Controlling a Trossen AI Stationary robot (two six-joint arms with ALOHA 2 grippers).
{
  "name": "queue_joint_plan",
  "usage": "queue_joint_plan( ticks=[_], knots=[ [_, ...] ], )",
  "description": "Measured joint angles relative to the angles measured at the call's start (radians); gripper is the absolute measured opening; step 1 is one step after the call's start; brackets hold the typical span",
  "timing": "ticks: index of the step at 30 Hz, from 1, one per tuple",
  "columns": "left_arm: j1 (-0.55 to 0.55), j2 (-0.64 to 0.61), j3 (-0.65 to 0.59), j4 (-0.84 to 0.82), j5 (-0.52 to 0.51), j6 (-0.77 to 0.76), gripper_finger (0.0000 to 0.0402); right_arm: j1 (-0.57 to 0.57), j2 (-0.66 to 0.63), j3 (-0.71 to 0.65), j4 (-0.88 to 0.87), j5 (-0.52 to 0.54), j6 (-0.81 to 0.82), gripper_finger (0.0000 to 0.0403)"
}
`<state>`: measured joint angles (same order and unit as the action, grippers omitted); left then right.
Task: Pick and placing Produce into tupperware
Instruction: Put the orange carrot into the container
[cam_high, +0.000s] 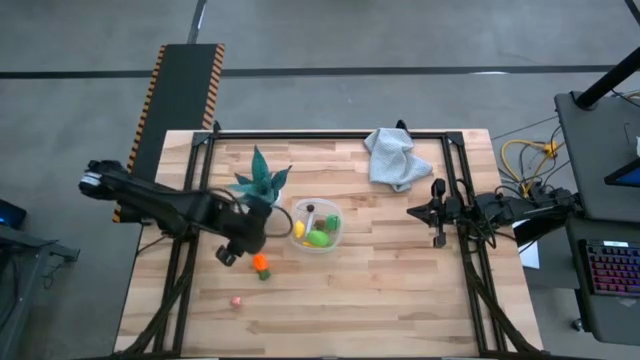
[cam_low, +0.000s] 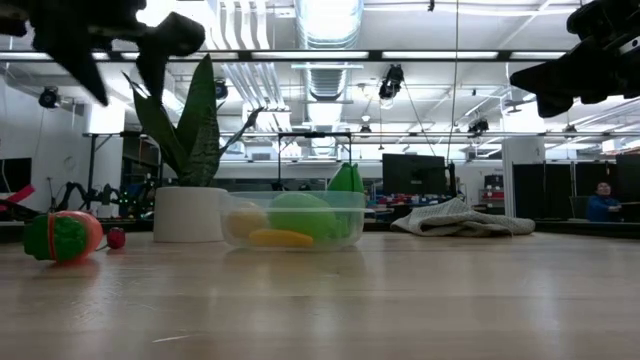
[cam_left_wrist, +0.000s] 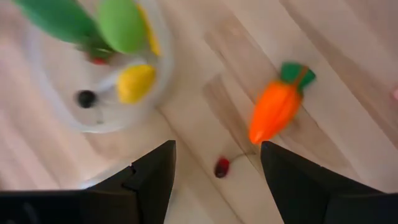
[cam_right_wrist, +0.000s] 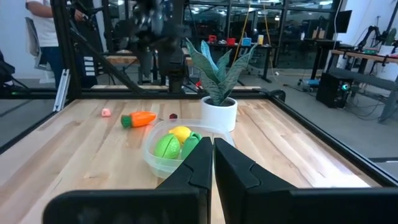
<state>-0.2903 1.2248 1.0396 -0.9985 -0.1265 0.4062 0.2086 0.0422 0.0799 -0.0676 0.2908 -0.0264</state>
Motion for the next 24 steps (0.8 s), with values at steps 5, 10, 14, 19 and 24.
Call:
queue_joint_plan(
  ticks=[5, 10, 14, 19, 24],
  knots=[
    [-0.045, 0.106, -0.001, -0.024, 0.001, -0.003, 0.0221, 0.0, 0.0, 0.0, -0.001, -0.001, 0.081, 0.0009],
    [-0.082, 0.189, 0.006, -0.025, 0.002, 0.001, 0.0221, 0.0, 0.0, 0.0, -0.001, -0.001, 0.156, 0.0009],
    [-0.109, 0.238, 0.001, -0.032, 0.002, 0.001, 0.0221, 0.0, 0.0, 0.0, -0.001, -0.001, 0.13, 0.0009],
    [-0.151, 0.301, 0.001, 0.002, 0.004, 0.0, 0.0221, 0.0, 0.0, 0.0, 0.001, -0.001, 0.07, 0.0009],
    [-0.18, 0.359, 0.002, 0.005, -0.001, 0.047, 0.0221, 0.0, 0.0, 0.0, 0.002, -0.001, 0.07, 0.0009]
  ],
)
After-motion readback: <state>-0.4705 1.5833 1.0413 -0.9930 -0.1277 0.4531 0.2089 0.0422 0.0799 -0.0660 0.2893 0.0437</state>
